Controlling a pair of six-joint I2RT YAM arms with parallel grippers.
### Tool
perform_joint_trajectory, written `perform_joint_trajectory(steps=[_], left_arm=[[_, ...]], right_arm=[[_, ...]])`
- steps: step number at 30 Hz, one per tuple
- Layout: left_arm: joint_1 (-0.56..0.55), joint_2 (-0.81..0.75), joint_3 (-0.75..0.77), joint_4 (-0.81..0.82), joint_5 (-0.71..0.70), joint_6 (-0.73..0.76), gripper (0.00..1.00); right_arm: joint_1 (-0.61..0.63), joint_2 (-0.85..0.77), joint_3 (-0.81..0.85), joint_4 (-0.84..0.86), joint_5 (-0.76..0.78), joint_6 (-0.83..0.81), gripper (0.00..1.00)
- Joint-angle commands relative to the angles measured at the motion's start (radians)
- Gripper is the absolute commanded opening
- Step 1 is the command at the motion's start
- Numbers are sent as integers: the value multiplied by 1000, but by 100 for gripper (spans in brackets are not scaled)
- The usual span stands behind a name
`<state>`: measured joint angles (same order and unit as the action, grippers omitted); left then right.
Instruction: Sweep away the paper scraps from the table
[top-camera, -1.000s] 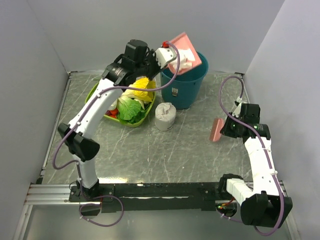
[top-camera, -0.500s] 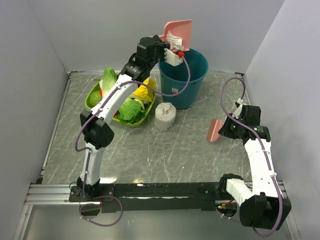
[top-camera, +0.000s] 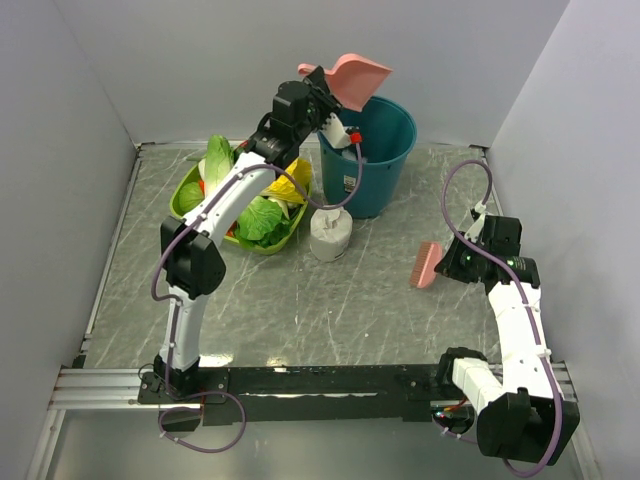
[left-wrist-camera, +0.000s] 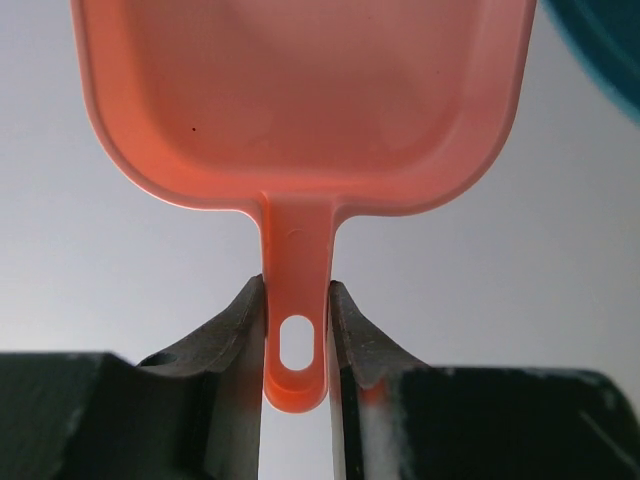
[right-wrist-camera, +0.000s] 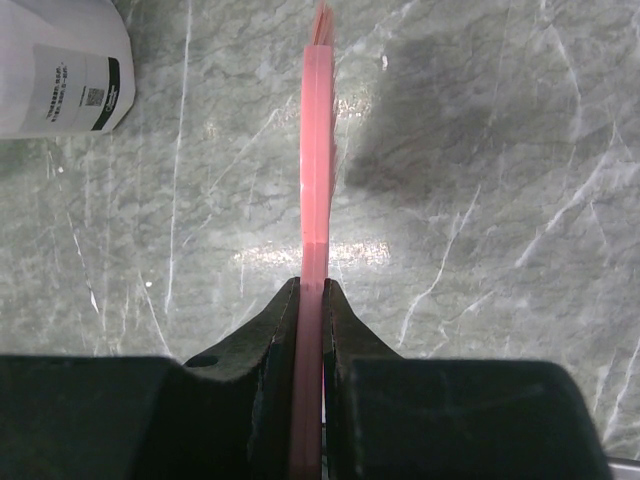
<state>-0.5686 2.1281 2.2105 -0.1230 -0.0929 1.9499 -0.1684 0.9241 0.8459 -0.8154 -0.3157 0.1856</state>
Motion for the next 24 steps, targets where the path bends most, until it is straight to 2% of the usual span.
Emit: perform_joint_trajectory(steps=[1, 4, 6, 7, 8, 9, 10, 11, 12, 13, 14, 15, 16, 17, 19, 21, 22, 24], left_arm=[[9, -11, 78, 89, 12, 55, 1], [3, -13, 86, 115, -16, -15, 1], [1, -28, 75, 213, -69, -116, 1], [-1, -34, 87, 221, -99, -170, 1], [-1, -62, 89, 226, -140, -301, 1], [3, -83, 90, 168, -216, -368, 1], [7, -106, 100, 117, -256, -507, 1], [10, -170, 104, 15, -280, -591, 1], [24, -212, 98, -162, -269, -679, 1], [36, -259, 77, -255, -243, -853, 1], [70, -367, 45, -324, -207, -928, 1], [94, -426, -42, -452, -76, -984, 1], [123, -483, -98, -486, -20, -1070, 1], [177, -585, -156, -513, 40, -1095, 1], [214, -673, -299, -646, 175, -1067, 1], [246, -782, -403, -734, 229, -1040, 1], [260, -842, -423, -857, 336, -1007, 1], [292, -891, -483, -1010, 442, -936, 1]], right_arm=[[-11, -7, 16, 27, -20, 15, 0], [-10, -5, 21, 28, -25, 14, 0], [-8, -4, 31, 28, -29, 11, 0], [-11, -4, 39, 32, -28, 6, 0], [-10, -5, 56, 33, -28, 2, 0], [-10, -7, 67, 33, -19, -14, 0], [-10, -8, 79, 38, -13, -24, 0], [-10, -10, 102, 38, -5, -37, 0], [-10, -8, 113, 39, 3, -66, 0], [-11, -5, 125, 45, 9, -83, 0], [-10, -1, 149, 47, 12, -101, 0], [-11, 13, 162, 50, 13, -142, 0], [-10, 22, 174, 61, 9, -167, 0], [-11, 33, 200, 67, 7, -228, 0], [-6, 76, 238, 82, -20, -290, 0], [4, 122, 265, 122, -19, -398, 0], [16, 133, 286, 139, -7, -434, 0], [27, 168, 301, 188, 27, -552, 0]])
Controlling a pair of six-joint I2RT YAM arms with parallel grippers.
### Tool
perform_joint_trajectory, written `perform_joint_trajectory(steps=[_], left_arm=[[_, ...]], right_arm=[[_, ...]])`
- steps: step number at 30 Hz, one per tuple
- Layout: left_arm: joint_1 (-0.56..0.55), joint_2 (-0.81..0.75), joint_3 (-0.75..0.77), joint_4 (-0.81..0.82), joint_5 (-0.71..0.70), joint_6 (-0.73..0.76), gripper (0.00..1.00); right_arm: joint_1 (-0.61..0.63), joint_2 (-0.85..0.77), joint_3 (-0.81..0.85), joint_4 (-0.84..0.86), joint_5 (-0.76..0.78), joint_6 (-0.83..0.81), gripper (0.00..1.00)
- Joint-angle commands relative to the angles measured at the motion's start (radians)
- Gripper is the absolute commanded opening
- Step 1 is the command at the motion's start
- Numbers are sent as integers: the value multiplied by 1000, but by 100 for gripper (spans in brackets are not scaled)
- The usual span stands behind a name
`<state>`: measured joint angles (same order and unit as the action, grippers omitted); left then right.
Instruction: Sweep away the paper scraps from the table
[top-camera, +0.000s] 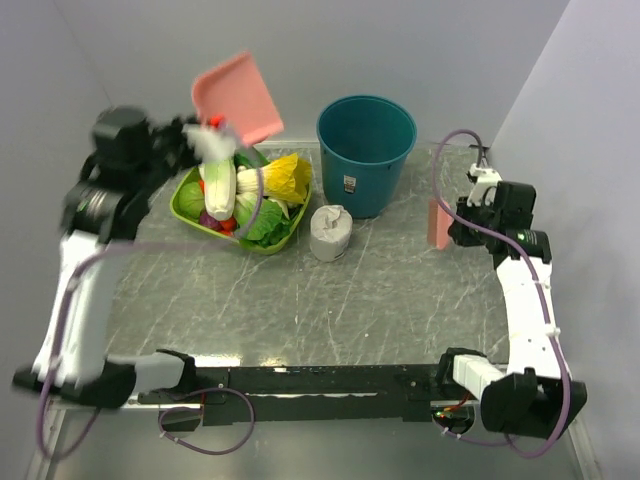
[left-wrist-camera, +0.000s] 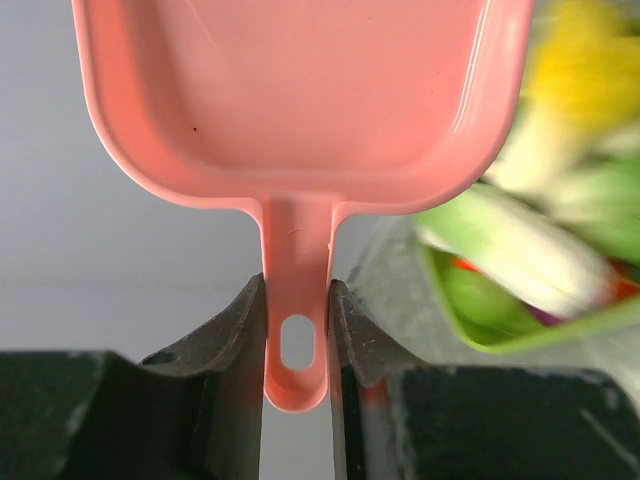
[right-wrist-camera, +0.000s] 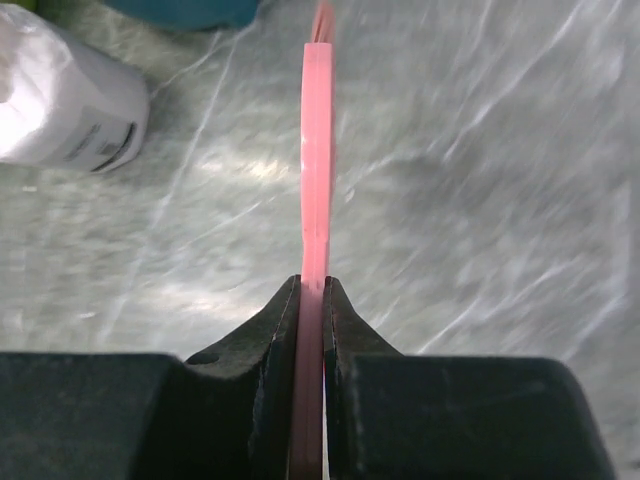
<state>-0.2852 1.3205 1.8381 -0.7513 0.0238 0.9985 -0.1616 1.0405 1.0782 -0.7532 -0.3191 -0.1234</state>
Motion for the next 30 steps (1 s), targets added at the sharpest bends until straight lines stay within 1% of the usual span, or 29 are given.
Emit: perform_joint_trajectory(steps=[1, 2, 3, 4, 5, 6, 7, 8, 9, 10, 11, 14, 17, 21, 24, 25, 27, 28, 30], left_arm=[[11, -122, -141, -476, 387, 110, 1], [11, -138, -176, -623, 415, 156, 1], [6, -164, -286, -622, 410, 150, 1], [6, -219, -342, -623, 424, 144, 1], [4, -246, -399, -620, 442, 161, 1], [3, -269, -501, -620, 444, 185, 1], [-2, -302, -548, -619, 439, 240, 1], [-12, -314, -629, -590, 418, 255, 1], [-17, -322, -666, -564, 404, 244, 1], [-19, -326, -698, -539, 395, 242, 1], [-22, -323, -759, -521, 377, 247, 1], [-34, -282, -839, -479, 351, 278, 1], [-48, -215, -878, -418, 334, 252, 1], [-65, -116, -879, -390, 343, 207, 1], [-75, -61, -895, -324, 346, 163, 1], [-86, -47, -902, -274, 343, 149, 1], [-103, -34, -925, -220, 334, 120, 1], [-118, -32, -933, -168, 318, 108, 1], [-134, -29, -953, -131, 305, 81, 3]], right_arm=[[40, 62, 75, 141, 46, -284, 0], [53, 69, 75, 158, 87, -368, 0], [68, 79, 71, 191, 112, -412, 0], [85, 81, 46, 219, 142, -453, 0], [115, 72, 26, 245, 165, -543, 0], [131, 63, 2, 309, 216, -594, 0], [149, 52, -62, 346, 247, -645, 0], [184, 29, -96, 386, 276, -735, 0], [191, 15, -131, 467, 313, -771, 0], [194, 6, -186, 492, 314, -823, 0], [197, -5, -208, 514, 316, -841, 0], [211, 7, -261, 523, 318, -866, 0], [220, 23, -305, 538, 345, -875, 0], [252, 35, -379, 609, 370, -929, 0], [267, 52, -417, 609, 365, -953, 1], [280, 56, -440, 612, 368, -960, 1], [293, 61, -472, 623, 377, -966, 1], [303, 61, -478, 620, 377, -967, 2], [310, 59, -495, 601, 377, -969, 3]])
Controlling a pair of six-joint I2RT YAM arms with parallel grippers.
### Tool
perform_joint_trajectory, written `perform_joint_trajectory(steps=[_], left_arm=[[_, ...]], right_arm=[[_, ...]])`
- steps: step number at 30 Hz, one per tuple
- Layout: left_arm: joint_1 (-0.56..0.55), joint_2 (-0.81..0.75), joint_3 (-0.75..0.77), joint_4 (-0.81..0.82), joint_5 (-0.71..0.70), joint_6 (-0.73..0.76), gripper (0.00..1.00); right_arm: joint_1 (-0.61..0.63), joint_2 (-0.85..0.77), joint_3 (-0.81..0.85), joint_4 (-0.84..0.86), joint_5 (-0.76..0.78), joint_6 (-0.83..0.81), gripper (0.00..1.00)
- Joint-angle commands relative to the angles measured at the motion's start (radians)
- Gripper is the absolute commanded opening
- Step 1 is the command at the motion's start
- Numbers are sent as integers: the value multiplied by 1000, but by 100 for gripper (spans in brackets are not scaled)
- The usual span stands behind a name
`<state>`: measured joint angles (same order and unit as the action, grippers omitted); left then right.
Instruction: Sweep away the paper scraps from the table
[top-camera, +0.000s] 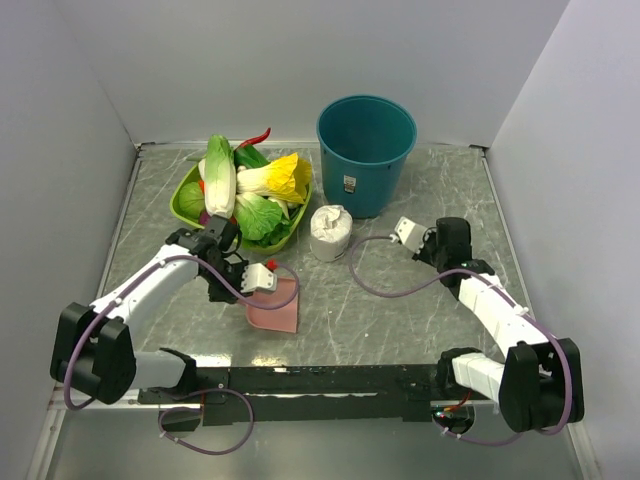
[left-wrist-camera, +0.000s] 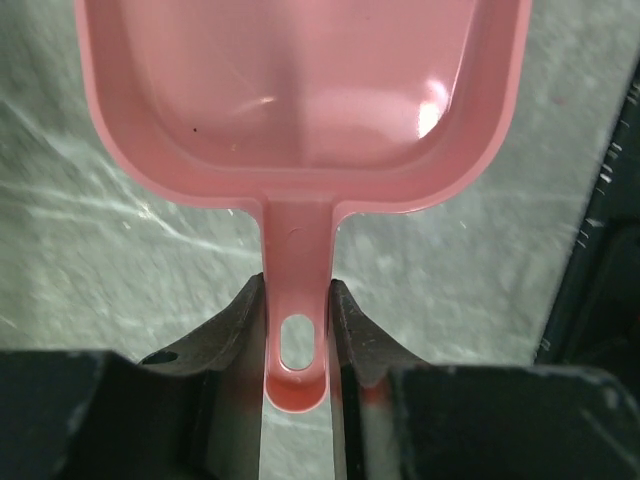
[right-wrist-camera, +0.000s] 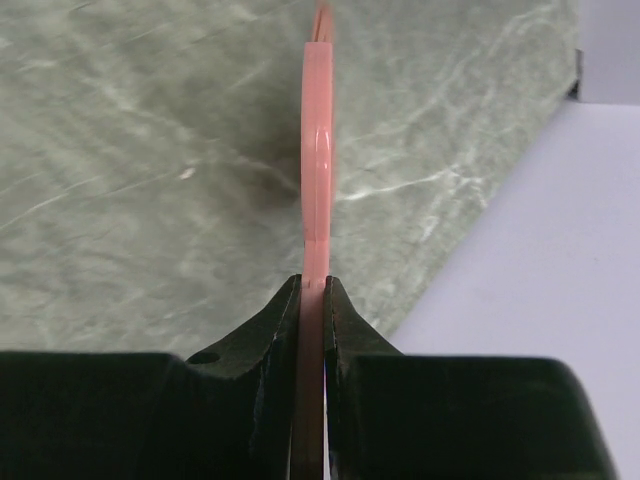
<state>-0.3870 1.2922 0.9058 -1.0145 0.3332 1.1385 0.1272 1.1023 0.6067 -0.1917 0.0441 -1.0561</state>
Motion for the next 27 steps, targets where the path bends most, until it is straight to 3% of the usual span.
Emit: perform_joint_trajectory(steps=[1, 6, 10, 14, 19, 27], left_arm=[[-41, 2, -33, 148, -16, -66, 4], [-53, 22, -47, 182, -19, -112, 26], [-55, 1, -64, 194, -10, -128, 41], [-55, -10, -74, 194, -17, -152, 57], [-55, -27, -65, 175, -5, -180, 62], [-55, -117, -44, 183, -3, -292, 63]], right_arm=[[25, -1, -30, 32, 13, -39, 6], [28, -16, -3, -162, -62, -6, 16], [29, -77, 18, -314, -154, 39, 37], [29, -116, 25, -425, -216, 68, 50], [29, -117, 91, -546, -260, 129, 59], [29, -117, 142, -580, -291, 232, 59]])
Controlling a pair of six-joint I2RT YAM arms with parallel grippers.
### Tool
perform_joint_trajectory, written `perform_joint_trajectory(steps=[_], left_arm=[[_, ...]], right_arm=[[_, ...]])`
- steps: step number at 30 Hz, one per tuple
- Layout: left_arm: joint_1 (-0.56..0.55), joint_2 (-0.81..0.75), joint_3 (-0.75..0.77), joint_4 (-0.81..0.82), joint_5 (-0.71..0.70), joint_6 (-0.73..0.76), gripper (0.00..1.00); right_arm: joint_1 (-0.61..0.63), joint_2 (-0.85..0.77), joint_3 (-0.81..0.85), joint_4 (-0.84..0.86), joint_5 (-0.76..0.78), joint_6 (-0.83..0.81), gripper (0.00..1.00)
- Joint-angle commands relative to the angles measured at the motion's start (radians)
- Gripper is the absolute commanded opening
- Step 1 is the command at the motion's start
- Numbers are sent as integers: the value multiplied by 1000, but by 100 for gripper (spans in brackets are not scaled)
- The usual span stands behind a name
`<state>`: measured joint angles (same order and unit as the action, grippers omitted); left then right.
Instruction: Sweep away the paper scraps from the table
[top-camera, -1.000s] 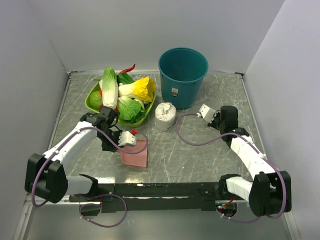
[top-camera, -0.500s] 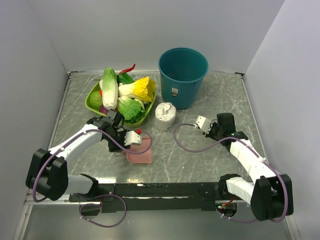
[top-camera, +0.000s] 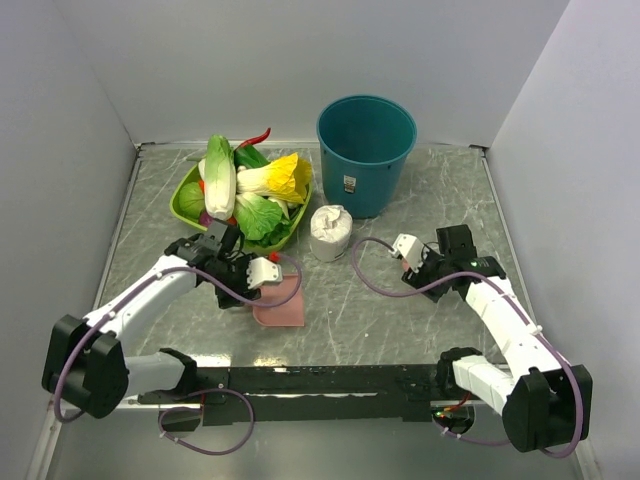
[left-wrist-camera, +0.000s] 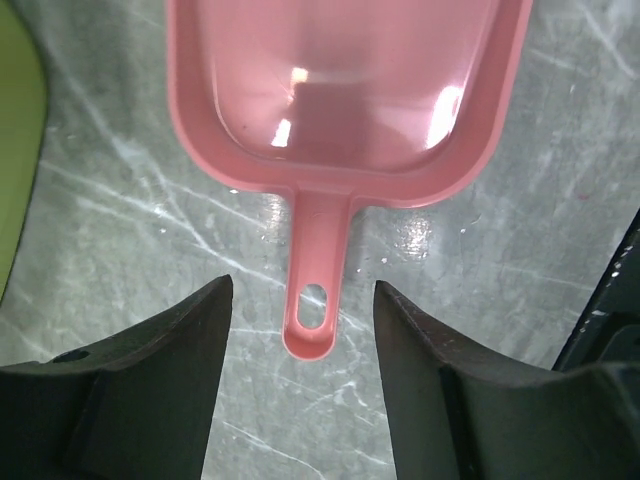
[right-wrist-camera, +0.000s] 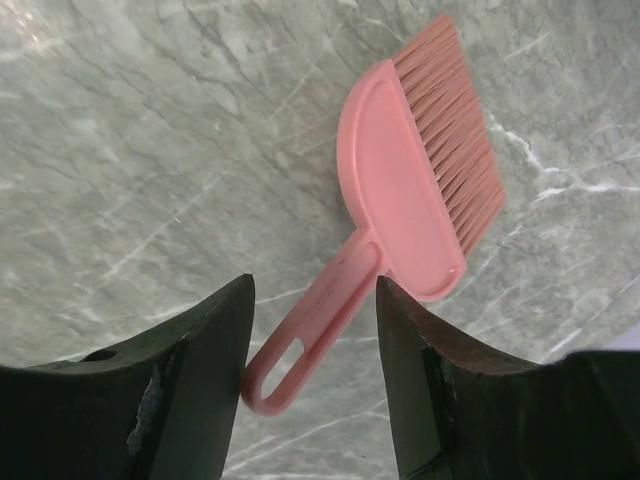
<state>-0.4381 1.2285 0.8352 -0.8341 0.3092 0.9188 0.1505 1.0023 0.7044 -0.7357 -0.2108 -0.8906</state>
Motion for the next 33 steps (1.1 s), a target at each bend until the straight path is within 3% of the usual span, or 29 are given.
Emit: perform_joint_trajectory(steps=[1, 6, 8, 10, 12, 16, 18, 21, 25, 30, 33], left_arm=[[-4, -63, 42, -3, 13, -83, 63], [-2, -190, 165, -74, 8, -135, 67], [-2, -225, 208, -62, -7, -188, 76], [-1, -257, 220, -16, -83, -260, 88], [31, -265, 225, 13, -174, -365, 96], [166, -261, 272, 123, -209, -597, 96], [225, -256, 298, 174, -260, -687, 96], [298, -238, 358, 251, -306, -826, 96], [412, -189, 490, 314, -377, -994, 96], [510, -130, 646, 394, -439, -1028, 97], [515, -138, 630, 464, -447, -997, 96]], right_arm=[[6, -16, 46, -34, -33, 73, 59], [6, -33, 75, -73, -48, 88, 62], [7, -40, 107, -108, -71, 99, 68], [6, -44, 145, -142, -87, 140, 79], [6, -34, 220, -159, -93, 226, 84], [6, 4, 369, -122, -47, 508, 93], [6, 41, 457, -58, 104, 728, 93], [3, 88, 596, -7, 278, 849, 96], [-2, 153, 792, 50, 395, 858, 99], [-2, 248, 1073, 78, 507, 866, 100], [-2, 271, 1165, 105, 544, 860, 100]])
